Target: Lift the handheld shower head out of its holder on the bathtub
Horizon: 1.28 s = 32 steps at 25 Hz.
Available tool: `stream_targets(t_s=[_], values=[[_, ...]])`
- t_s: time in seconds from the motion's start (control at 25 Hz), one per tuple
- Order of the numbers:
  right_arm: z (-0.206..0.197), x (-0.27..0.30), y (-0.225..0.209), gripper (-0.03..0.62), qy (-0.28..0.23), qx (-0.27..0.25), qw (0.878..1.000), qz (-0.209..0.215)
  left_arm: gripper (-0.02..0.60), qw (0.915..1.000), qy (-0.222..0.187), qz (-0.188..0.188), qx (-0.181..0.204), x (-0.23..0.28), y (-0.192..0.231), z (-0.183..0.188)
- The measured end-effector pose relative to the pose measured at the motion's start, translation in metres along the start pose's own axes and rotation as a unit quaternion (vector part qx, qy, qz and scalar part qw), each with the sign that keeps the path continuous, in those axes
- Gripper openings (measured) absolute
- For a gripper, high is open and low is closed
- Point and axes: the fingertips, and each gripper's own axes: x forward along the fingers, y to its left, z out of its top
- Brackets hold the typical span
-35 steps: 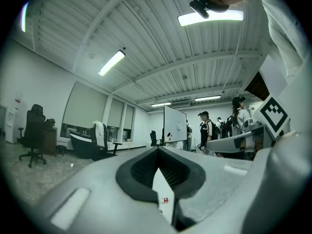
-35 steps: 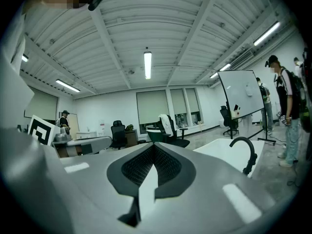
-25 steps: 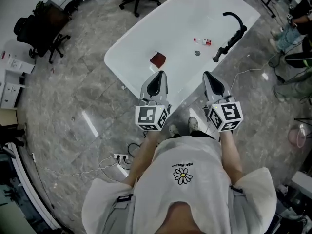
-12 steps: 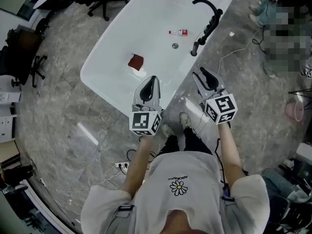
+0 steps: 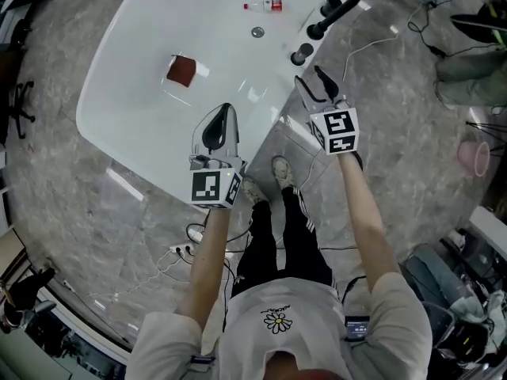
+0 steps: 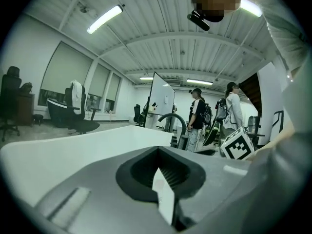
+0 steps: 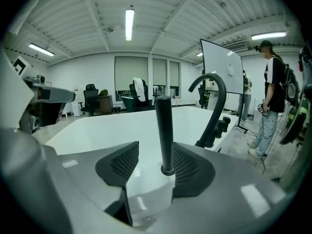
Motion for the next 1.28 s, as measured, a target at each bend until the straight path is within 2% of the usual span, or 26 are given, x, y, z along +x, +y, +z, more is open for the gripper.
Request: stream_targets(t_s=[0.24,0.36,0.48,0.68,0.8,0.92,1.08,1.28], values=[[-0.042,0.055,-0.003,0.236,0.026,0.010,1.000,0.009,0.000,0.9995,0.026,0.002,-0.015,0.015,0.017,-0.047],[-0.050,0.074,-0.017,0.247,0.029,0.025,0.999,-0.008,0.000,0.9994,0.031,0.000,-0.015,0.025,0.023,-0.062],[-0.056,0.089,-0.024,0.239,0.040,0.043,0.998,-0.012,0.000,0.9991,0.036,0.003,-0.022,0.031,0.029,-0.073],[-0.065,0.113,-0.035,0.240,0.053,0.029,0.998,-0.030,0.000,0.9983,0.032,-0.018,-0.045,0.034,0.020,-0.076],[-0.069,0.119,-0.037,0.163,0.059,0.005,0.998,-0.038,0.000,0.9979,0.041,-0.021,-0.046,0.030,0.020,-0.080],[-0.068,0.119,-0.035,0.156,0.064,-0.007,0.997,-0.049,0.000,0.9978,0.044,-0.017,-0.046,0.022,0.024,-0.083],[-0.048,0.110,-0.038,0.155,0.043,-0.007,0.996,-0.073,0.000,0.9984,0.039,-0.006,-0.041,0.015,0.033,-0.075],[0.008,0.080,-0.040,0.155,0.002,-0.013,0.996,-0.088,0.000,0.9994,0.000,0.013,-0.032,-0.002,0.042,-0.041]])
